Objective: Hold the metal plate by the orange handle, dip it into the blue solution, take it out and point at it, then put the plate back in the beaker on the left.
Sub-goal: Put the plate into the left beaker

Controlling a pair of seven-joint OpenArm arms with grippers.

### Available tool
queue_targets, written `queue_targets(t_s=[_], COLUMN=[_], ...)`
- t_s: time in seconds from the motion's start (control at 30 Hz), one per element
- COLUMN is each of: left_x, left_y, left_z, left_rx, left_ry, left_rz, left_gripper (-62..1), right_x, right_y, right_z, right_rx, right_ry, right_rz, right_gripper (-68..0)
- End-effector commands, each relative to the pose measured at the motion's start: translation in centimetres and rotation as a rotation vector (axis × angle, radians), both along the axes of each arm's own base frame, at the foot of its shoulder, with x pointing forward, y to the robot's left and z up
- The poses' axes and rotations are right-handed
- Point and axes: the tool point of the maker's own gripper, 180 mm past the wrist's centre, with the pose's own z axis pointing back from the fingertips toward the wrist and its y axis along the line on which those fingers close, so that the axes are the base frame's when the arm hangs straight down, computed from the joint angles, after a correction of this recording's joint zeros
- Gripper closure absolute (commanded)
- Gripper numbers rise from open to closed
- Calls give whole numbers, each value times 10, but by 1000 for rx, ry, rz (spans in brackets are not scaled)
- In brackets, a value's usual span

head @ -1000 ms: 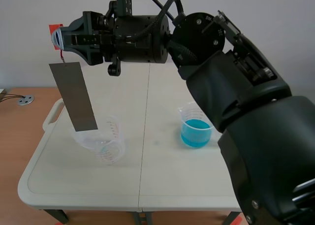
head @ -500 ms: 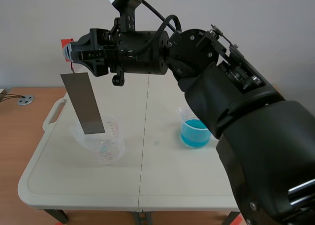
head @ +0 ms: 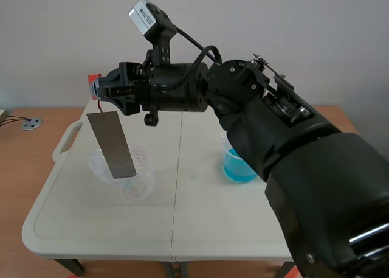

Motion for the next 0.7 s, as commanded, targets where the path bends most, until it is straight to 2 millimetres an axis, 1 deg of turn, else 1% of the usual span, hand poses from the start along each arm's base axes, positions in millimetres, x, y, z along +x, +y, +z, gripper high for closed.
queue_targets(t_s=[0.0,0.17,0.4,0.67], left_x=[-1,-1,-1,-1], left_y=[1,1,1,1], left_z=[2,2,2,2], left_rx=[1,1,0,1], left_ry=[-4,-4,-4,-3], left_rz=[1,1,1,1], left_gripper=[-60,-60,-60,-60], right_x=[4,6,-1,-3], right_y=[4,2,1,0], right_z=[16,5,-13,-22], right_rx=[41,28,2,-24], right_ry=[-30,-14,-3,-10], right_rz=[5,-9,-24,-32], right_gripper=[-13,-13,-13,-13])
